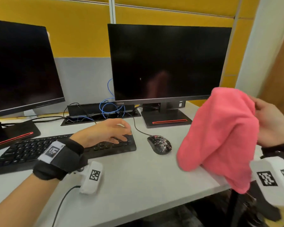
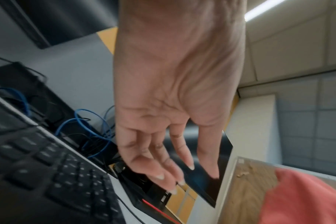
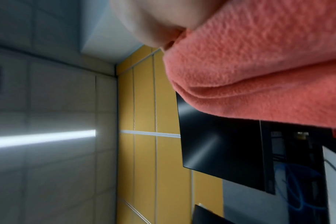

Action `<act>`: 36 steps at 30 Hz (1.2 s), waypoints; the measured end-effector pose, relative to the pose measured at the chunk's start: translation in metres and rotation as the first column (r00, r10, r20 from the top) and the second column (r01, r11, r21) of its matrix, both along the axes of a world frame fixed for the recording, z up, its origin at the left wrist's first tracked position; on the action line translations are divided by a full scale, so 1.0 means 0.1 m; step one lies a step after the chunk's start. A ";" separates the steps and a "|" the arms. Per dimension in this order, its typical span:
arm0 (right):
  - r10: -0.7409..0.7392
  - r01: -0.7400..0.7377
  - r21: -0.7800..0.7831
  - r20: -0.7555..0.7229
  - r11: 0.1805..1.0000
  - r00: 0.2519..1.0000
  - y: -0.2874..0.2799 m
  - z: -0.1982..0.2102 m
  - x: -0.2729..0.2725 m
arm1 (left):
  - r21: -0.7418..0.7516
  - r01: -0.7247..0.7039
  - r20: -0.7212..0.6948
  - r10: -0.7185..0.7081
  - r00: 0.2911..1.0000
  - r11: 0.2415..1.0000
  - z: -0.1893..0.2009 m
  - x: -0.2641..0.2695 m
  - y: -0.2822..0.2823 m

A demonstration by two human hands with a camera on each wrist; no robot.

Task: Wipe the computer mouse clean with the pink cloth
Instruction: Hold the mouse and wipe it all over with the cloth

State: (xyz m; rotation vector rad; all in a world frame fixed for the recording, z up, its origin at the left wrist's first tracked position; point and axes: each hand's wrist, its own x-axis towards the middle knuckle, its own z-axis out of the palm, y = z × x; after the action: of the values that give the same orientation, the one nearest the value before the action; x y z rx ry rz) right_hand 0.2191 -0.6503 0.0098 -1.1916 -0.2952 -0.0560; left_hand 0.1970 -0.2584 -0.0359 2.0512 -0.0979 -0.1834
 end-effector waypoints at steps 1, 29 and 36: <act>0.035 -0.034 0.068 -0.014 0.997 0.999 0.03 0.02 0.05 | 0.074 0.023 0.012 -0.024 1.000 0.997 0.04 0.02 -0.09; 0.278 -0.340 -0.195 -0.285 0.920 0.917 0.57 -1.01 0.10 | 0.675 0.207 -0.177 -0.116 0.977 0.708 -0.17 0.56 -0.95; 0.105 -0.187 -0.209 -0.349 0.960 0.931 0.56 -1.07 0.17 | 0.666 0.207 -0.176 -0.119 0.977 0.717 -0.24 0.56 -0.97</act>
State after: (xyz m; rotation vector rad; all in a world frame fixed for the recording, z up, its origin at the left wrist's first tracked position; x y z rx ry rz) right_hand 0.2360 -0.5942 -0.0970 -1.3905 -0.0904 0.3206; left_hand 0.2526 -0.3552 -0.0598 2.7698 -0.1551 -0.5206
